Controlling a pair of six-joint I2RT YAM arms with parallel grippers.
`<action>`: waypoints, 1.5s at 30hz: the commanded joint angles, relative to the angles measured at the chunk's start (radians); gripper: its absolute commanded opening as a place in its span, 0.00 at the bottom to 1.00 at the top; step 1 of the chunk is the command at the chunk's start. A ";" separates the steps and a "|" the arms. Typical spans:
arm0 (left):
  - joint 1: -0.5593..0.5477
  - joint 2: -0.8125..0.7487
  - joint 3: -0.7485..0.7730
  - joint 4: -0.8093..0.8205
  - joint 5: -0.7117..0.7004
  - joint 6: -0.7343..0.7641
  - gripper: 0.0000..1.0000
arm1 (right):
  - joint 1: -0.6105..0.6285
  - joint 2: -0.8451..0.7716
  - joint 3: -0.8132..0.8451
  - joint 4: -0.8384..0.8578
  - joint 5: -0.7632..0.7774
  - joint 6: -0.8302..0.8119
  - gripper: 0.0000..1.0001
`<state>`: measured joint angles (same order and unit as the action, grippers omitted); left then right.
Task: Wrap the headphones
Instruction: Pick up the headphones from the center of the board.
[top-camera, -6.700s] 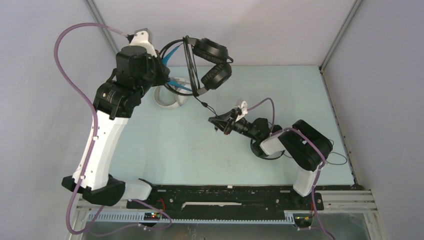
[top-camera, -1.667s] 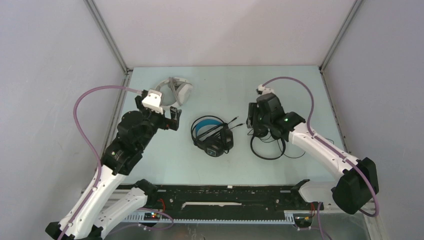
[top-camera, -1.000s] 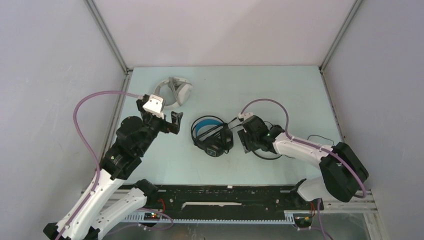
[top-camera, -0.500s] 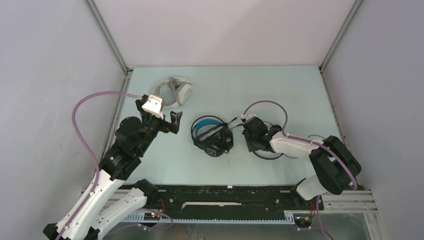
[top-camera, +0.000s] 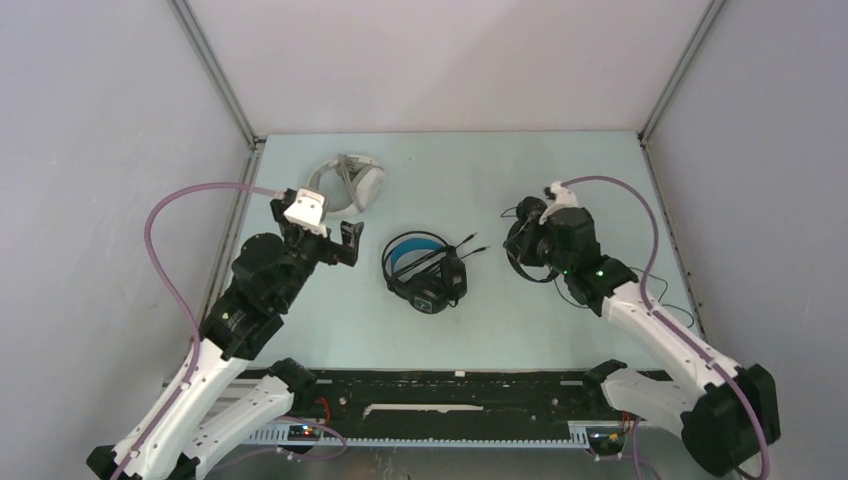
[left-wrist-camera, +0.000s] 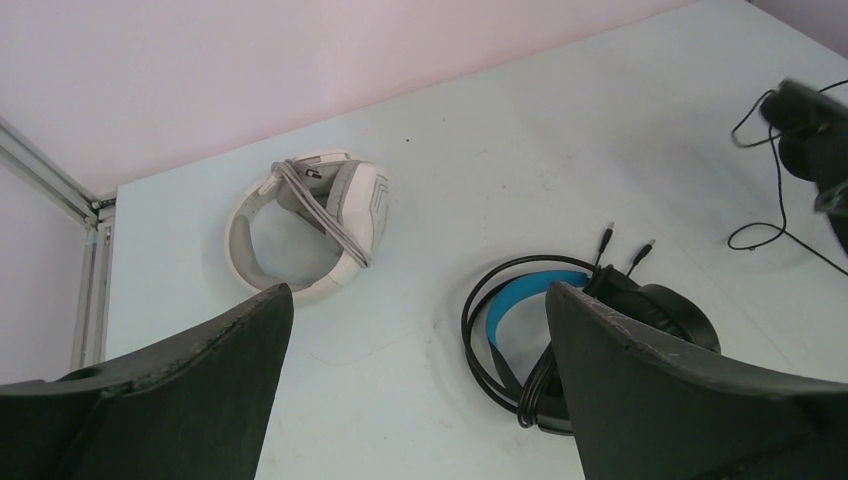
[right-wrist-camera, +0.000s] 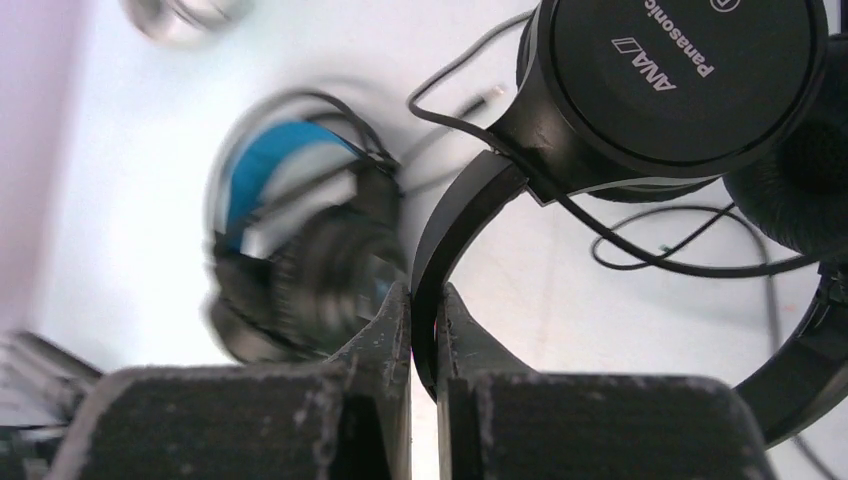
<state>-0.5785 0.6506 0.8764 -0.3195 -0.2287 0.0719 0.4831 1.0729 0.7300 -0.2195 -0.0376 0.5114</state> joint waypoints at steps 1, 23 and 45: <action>-0.004 0.011 -0.033 0.042 -0.009 0.018 0.98 | -0.062 -0.100 0.041 0.123 -0.059 0.293 0.00; -0.170 0.172 0.077 0.277 0.193 -0.050 0.95 | 0.040 -0.240 -0.090 0.660 0.156 1.101 0.00; -0.388 0.430 0.338 0.165 0.221 0.098 0.93 | 0.063 -0.170 -0.107 0.794 -0.131 1.246 0.00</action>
<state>-0.9634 1.0851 1.1355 -0.1421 -0.0372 0.1978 0.5262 0.9062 0.6262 0.4759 -0.1188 1.7206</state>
